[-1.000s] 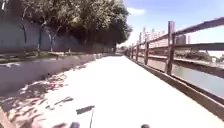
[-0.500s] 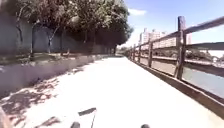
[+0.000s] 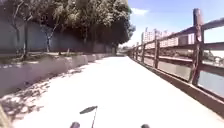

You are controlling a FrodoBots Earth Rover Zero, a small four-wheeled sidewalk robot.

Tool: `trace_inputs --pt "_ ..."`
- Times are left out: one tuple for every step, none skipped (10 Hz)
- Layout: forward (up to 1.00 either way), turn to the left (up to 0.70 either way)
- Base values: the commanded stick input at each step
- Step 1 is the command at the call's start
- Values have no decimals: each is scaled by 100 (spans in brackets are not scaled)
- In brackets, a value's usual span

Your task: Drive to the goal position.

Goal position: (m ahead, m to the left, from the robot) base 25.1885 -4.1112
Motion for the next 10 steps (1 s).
trace_inputs --pt "85 -7" --pt "85 -22" --pt "85 -32" --pt "85 -32" --pt "85 0" --pt "85 0" --pt "85 0" --pt "85 0" --pt "85 0" --pt "85 0"
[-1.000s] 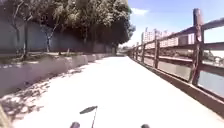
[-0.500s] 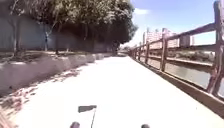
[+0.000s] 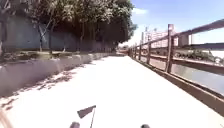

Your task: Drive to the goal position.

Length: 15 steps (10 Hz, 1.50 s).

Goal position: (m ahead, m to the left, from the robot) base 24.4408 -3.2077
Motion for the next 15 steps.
trace_inputs --pt "85 0" --pt "85 0" --pt "85 0" --pt "85 0" --pt "85 -8" --pt "85 -34" --pt "85 -34" --pt "85 -34" --pt "85 0" --pt "85 0" --pt "85 0" --pt "85 0" --pt "85 0" --pt "85 0" --pt "85 0"
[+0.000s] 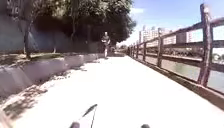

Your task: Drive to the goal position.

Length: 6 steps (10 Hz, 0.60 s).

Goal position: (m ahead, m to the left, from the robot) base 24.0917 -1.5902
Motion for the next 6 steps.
trace_inputs --pt "85 0" --pt "85 0" --pt "85 -34" --pt "85 -34" --pt "85 -34" --pt "85 -34"
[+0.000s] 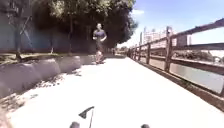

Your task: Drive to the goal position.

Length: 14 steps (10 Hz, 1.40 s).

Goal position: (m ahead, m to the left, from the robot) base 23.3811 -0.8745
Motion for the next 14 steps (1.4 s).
trace_inputs --pt "85 -20" --pt "85 0" --pt "85 0" --pt "85 0" --pt "85 0" --pt "85 0" --pt "85 0" --pt "85 0" --pt "85 0" --pt "85 0" --pt "85 0" --pt "85 0" --pt "85 0" --pt "85 0"
